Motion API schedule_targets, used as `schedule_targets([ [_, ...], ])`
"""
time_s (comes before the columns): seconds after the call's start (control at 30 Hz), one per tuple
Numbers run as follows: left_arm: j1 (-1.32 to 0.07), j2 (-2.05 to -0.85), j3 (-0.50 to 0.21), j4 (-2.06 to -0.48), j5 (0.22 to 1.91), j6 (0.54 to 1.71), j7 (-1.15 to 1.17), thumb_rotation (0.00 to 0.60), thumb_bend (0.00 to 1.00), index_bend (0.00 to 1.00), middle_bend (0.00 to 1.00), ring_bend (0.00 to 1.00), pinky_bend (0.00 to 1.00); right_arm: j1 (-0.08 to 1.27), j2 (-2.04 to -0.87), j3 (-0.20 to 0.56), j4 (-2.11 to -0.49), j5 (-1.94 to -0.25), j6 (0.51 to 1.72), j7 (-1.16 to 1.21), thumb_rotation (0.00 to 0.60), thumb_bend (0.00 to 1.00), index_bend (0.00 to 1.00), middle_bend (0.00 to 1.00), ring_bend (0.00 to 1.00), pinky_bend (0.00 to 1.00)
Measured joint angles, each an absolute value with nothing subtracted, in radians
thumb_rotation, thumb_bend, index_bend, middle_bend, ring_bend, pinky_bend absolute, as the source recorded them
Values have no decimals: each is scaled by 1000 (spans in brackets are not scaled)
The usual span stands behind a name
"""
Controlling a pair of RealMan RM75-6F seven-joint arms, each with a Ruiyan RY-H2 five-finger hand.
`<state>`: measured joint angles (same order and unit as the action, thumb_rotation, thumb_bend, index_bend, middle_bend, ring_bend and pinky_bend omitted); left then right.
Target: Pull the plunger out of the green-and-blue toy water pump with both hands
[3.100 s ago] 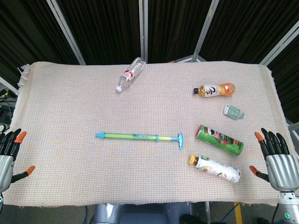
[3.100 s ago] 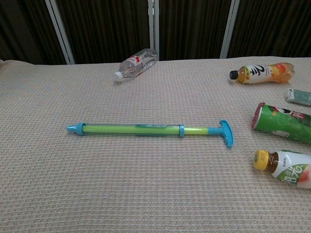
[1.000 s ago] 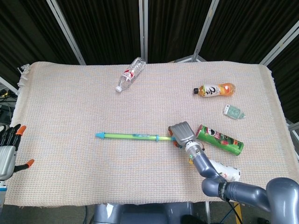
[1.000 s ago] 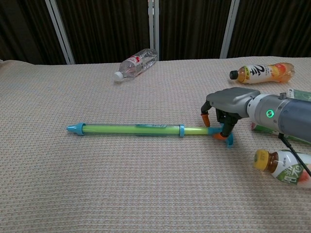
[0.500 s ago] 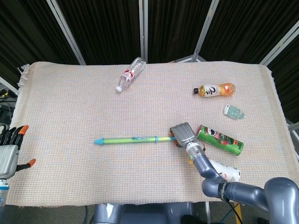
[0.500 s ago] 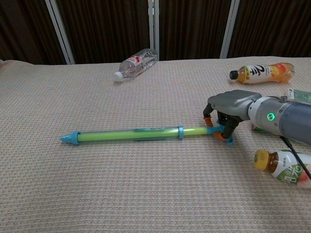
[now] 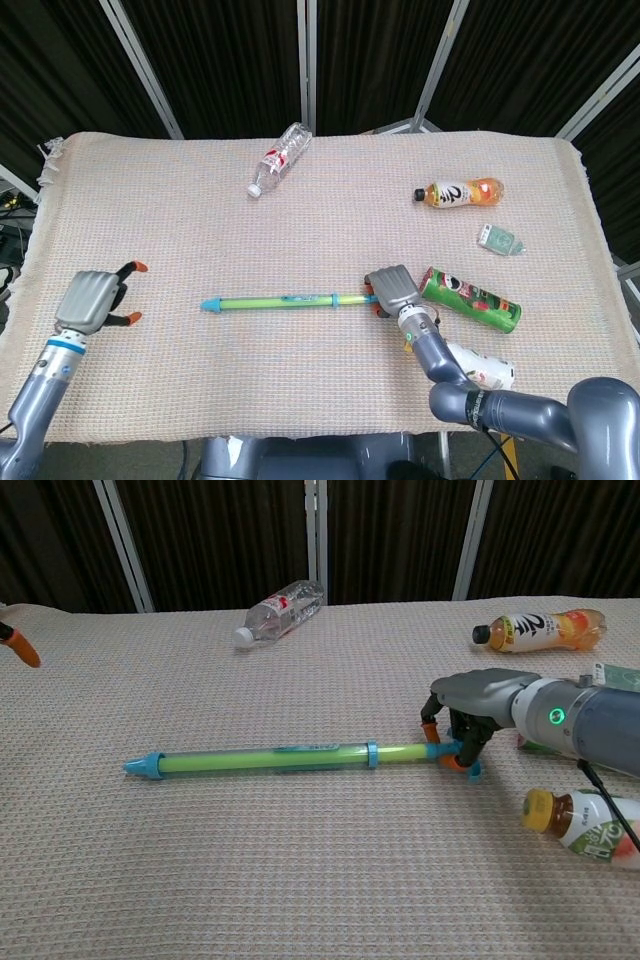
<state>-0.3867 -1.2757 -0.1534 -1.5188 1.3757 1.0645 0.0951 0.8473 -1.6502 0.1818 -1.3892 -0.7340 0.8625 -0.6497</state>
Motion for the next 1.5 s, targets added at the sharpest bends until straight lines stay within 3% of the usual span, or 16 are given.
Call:
schedule_targets([
  [0.33, -595, -1427, -189, -1442, 1260, 796, 139, 600, 232, 345, 894, 829, 1000, 868, -1647, 179, -1418, -667, 891, -688, 600, 483, 703, 1000, 1000, 1000],
  [0.83, -688, -1561, -178, -1370, 1118, 724, 226, 600, 248, 379, 894, 829, 1000, 885, -1639, 171, -1429, -640, 907, -689, 600, 484, 702, 1000, 1000, 1000],
  [1.03, -712, -1588, -168, -1353, 1099, 718, 248, 600, 318, 403, 894, 829, 1000, 889, -1638, 169, -1429, -640, 908, -679, 600, 490, 703, 1000, 1000, 1000],
  [1.17, -724, -1599, -166, -1349, 1078, 715, 257, 600, 402, 461, 894, 829, 1000, 890, -1633, 169, -1432, -641, 911, -674, 600, 490, 703, 1000, 1000, 1000],
  [1.33, -735, -1606, -160, -1351, 1051, 711, 272, 600, 546, 682, 894, 829, 1000, 891, -1622, 172, -1443, -642, 916, -666, 600, 491, 706, 1000, 1000, 1000],
  [1.5, -742, -1604, -159, -1362, 1022, 726, 291, 600, 568, 766, 894, 829, 1000, 890, -1601, 174, -1469, -650, 926, -660, 600, 494, 709, 1000, 1000, 1000],
])
